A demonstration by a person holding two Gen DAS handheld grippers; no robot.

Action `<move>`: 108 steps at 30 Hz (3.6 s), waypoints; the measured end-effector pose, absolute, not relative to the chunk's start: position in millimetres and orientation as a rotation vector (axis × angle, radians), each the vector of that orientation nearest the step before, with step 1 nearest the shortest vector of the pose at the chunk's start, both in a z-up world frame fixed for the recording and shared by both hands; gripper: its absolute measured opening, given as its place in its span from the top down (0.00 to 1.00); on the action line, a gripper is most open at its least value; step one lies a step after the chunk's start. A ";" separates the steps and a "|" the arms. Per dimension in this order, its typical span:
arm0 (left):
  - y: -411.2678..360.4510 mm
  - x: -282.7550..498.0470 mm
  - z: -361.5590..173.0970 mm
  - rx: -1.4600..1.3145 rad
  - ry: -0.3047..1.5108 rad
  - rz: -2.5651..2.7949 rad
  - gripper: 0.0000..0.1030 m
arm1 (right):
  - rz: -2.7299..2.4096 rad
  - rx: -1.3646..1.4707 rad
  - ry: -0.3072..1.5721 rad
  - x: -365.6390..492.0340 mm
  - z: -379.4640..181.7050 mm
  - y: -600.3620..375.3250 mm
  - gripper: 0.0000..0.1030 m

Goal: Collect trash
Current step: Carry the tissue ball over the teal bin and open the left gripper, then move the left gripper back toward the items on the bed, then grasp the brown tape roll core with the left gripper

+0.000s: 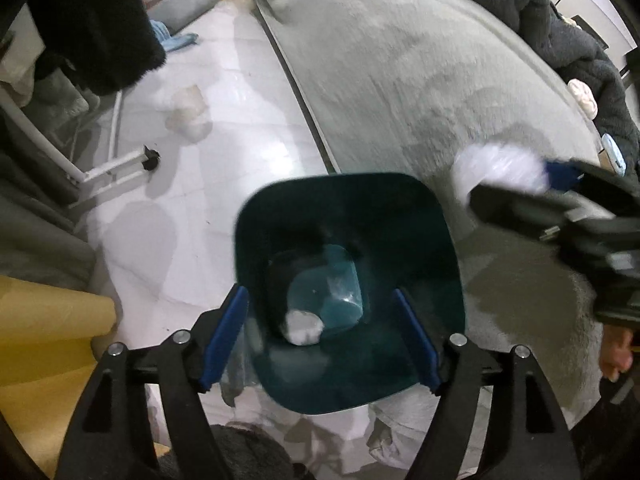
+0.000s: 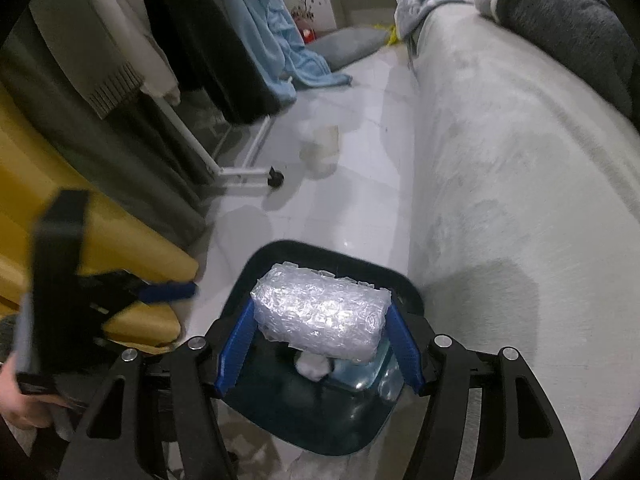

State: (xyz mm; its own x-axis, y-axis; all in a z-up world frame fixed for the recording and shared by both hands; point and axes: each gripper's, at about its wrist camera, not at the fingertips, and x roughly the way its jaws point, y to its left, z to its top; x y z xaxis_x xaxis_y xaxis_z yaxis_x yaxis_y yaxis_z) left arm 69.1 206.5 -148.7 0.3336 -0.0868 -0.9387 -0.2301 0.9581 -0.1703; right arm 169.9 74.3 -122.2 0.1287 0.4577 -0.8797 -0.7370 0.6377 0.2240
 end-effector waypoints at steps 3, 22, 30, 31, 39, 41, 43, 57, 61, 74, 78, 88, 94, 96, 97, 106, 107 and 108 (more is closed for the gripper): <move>215.4 62.7 -137.2 -0.297 1.194 0.106 0.25 | 0.874 -0.303 1.179 170.9 -136.4 79.4 0.38; 232.8 53.7 -62.7 -0.285 0.889 0.115 0.25 | 0.846 -0.462 1.240 150.9 -180.7 98.7 0.24; 220.8 50.6 -28.3 -0.228 0.735 0.117 0.17 | 0.887 -0.422 1.112 142.9 -140.0 90.4 0.18; 217.9 50.8 -23.4 -0.224 0.716 0.117 0.16 | 0.896 -0.420 1.091 141.3 -134.0 87.9 0.18; 185.9 60.0 3.0 -0.200 0.606 0.065 0.08 | 0.905 -0.385 0.913 137.5 -87.6 52.4 0.17; 175.8 63.8 6.8 -0.188 0.589 0.059 0.07 | 0.886 -0.360 0.882 140.9 -76.9 40.1 0.15; 165.5 67.6 9.7 -0.172 0.573 0.063 0.07 | 0.869 -0.344 0.858 145.0 -69.8 27.4 0.14; 93.9 88.5 18.3 -0.113 0.527 -0.027 0.06 | 0.750 -0.302 0.771 160.8 -37.7 -56.9 0.14; 73.3 93.1 15.9 -0.096 0.522 -0.055 0.06 | 0.701 -0.306 0.762 167.2 -35.7 -82.6 0.14; 18.4 121.7 -5.9 -0.095 0.578 -0.143 0.07 | 0.625 -0.300 0.731 187.9 -32.6 -159.4 0.14; 1.6 124.3 -8.1 -0.065 0.572 -0.144 0.07 | 0.595 -0.269 0.745 198.3 -36.2 -186.5 0.14; -33.8 135.8 -20.1 -0.076 0.608 -0.210 0.12 | 0.569 -0.240 0.746 211.0 -38.6 -225.8 0.14; -49.3 140.7 -25.3 -0.072 0.635 -0.256 0.24 | 0.557 -0.207 0.747 219.3 -37.6 -251.9 0.14; -55.7 142.9 -27.9 -0.066 0.649 -0.276 0.26 | 0.548 -0.195 0.748 221.0 -37.7 -260.8 0.14; -59.4 143.8 -29.7 -0.059 0.656 -0.285 0.27 | 0.542 -0.190 0.748 222.5 -37.5 -265.2 0.14; -92.4 148.5 -43.7 -0.031 0.709 -0.383 0.32 | 0.507 -0.126 0.762 235.0 -42.9 -305.6 0.15; -94.5 149.0 -45.2 -0.033 0.714 -0.395 0.33 | 0.509 -0.124 0.763 235.8 -43.5 -308.3 0.17; -96.6 149.8 -46.9 -0.036 0.719 -0.408 0.35 | 0.510 -0.120 0.766 236.9 -44.1 -311.0 0.19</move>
State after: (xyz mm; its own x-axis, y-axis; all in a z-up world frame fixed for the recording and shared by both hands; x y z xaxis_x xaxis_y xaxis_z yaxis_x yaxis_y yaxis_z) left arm 149.8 -96.6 -46.9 0.6771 -0.3751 -0.6331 0.3509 0.9208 -0.1702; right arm 236.9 -311.0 -44.1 0.6059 0.3971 -0.6893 -0.4824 0.8724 0.0786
